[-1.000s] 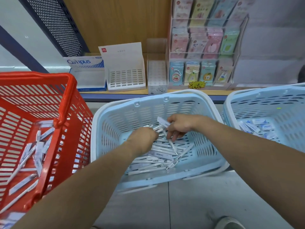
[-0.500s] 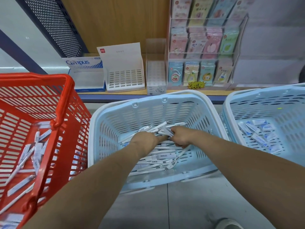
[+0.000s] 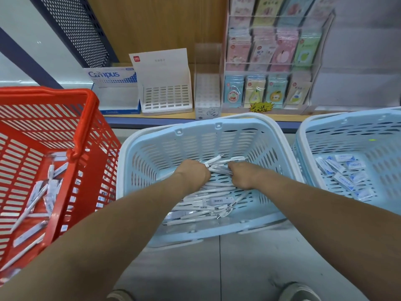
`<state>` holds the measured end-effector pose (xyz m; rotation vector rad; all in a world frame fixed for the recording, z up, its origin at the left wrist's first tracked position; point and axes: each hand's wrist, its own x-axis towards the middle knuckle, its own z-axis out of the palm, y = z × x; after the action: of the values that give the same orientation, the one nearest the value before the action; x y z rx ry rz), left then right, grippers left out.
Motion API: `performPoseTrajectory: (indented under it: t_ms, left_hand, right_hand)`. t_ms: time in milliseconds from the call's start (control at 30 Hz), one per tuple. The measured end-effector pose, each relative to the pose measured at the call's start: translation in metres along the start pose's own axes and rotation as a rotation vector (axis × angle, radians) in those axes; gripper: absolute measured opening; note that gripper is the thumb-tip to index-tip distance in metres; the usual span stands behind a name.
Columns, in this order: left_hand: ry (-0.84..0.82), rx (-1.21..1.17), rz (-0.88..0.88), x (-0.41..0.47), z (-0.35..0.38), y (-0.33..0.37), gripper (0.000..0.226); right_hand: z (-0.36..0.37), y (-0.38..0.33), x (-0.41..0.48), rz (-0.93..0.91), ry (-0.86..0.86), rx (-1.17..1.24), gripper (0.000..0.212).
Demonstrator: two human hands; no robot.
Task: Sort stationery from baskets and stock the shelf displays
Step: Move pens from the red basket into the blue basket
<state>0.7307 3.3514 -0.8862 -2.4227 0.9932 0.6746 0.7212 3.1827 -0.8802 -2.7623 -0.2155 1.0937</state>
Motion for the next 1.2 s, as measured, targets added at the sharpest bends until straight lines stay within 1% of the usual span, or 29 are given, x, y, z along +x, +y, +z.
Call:
performPoseTrajectory:
  t_ms: [67, 133, 167, 200, 233, 267, 300, 333, 367, 467, 500, 600, 633, 700, 733, 800, 833, 900, 1000, 1100, 1200]
  left_hand:
    - [0.005, -0.092, -0.018, -0.003, -0.003, -0.006, 0.017]
    - [0.012, -0.143, -0.032, -0.009, -0.012, -0.015, 0.023]
    - [0.013, -0.168, -0.03, -0.012, -0.017, -0.021, 0.024]
    - [0.019, -0.218, -0.025, -0.016, -0.019, -0.025, 0.025]
    - [0.037, -0.294, -0.013, -0.018, -0.019, -0.028, 0.024]
    - [0.068, -0.385, 0.002, -0.021, -0.019, -0.028, 0.023]
    - [0.108, -0.482, 0.01, -0.023, -0.017, -0.027, 0.022]
    - [0.151, -0.569, 0.006, -0.025, -0.016, -0.023, 0.023]
    - [0.194, -0.641, -0.009, -0.027, -0.012, -0.018, 0.021]
    - [0.272, -0.841, -0.048, -0.03, 0.002, -0.007, 0.017]
    - [0.278, -0.91, -0.064, -0.029, 0.008, -0.006, 0.019]
    - [0.296, -1.141, -0.131, -0.027, 0.013, -0.004, 0.023]
    - [0.293, -1.222, -0.171, -0.026, 0.012, -0.003, 0.023]
    - [0.233, -1.333, -0.284, -0.025, 0.013, -0.003, 0.024]
    - [0.165, -1.317, -0.305, -0.026, 0.015, -0.003, 0.021]
    - [-0.008, -1.116, -0.18, -0.029, 0.022, -0.003, 0.01]
    - [-0.063, -1.008, -0.109, -0.031, 0.024, 0.001, 0.01]
    - [-0.061, -0.838, -0.011, -0.033, 0.025, 0.009, 0.016]
    - [0.035, -0.594, 0.034, -0.028, 0.026, 0.017, 0.029]
    - [0.046, -0.387, 0.008, -0.026, 0.029, 0.019, 0.021]
    - [0.005, -0.301, -0.024, -0.028, 0.025, 0.02, 0.016]
  right_hand:
    - [0.0, 0.003, 0.002, 0.041, 0.069, 0.101, 0.031]
    - [-0.003, 0.003, 0.004, 0.083, 0.145, 0.276, 0.025]
    - [-0.006, 0.001, 0.005, 0.102, 0.157, 0.379, 0.023]
    - [-0.008, -0.003, 0.006, 0.117, 0.14, 0.502, 0.017]
    - [-0.01, -0.008, 0.006, 0.129, 0.099, 0.64, 0.01]
    - [-0.012, -0.014, 0.005, 0.136, 0.034, 0.771, 0.008]
    - [-0.013, -0.02, 0.004, 0.132, -0.04, 0.871, 0.011]
    - [-0.014, -0.023, 0.002, 0.116, -0.109, 0.917, 0.013]
    - [-0.013, -0.025, 0.002, 0.1, -0.152, 0.928, 0.015]
    - [-0.012, -0.023, 0.0, 0.072, -0.206, 0.943, 0.02]
    - [-0.012, -0.022, -0.002, 0.058, -0.231, 0.921, 0.02]
    - [-0.01, -0.022, -0.004, 0.005, -0.305, 0.844, 0.008]
    - [-0.01, -0.022, -0.004, -0.002, -0.297, 0.835, 0.008]
    - [-0.011, -0.021, -0.002, 0.029, -0.254, 0.786, 0.015]
    - [-0.011, -0.021, -0.003, 0.061, -0.239, 0.771, 0.018]
    - [-0.009, -0.018, -0.005, 0.131, -0.241, 0.82, 0.021]
    - [-0.006, -0.017, -0.006, 0.155, -0.25, 0.86, 0.022]
    - [-0.001, -0.015, -0.008, 0.18, -0.276, 0.891, 0.023]
    - [0.004, -0.015, -0.01, 0.153, -0.301, 0.843, 0.02]
    - [0.006, -0.015, -0.009, 0.118, -0.254, 0.732, 0.016]
    - [0.01, -0.015, -0.006, 0.06, -0.209, 0.563, 0.016]
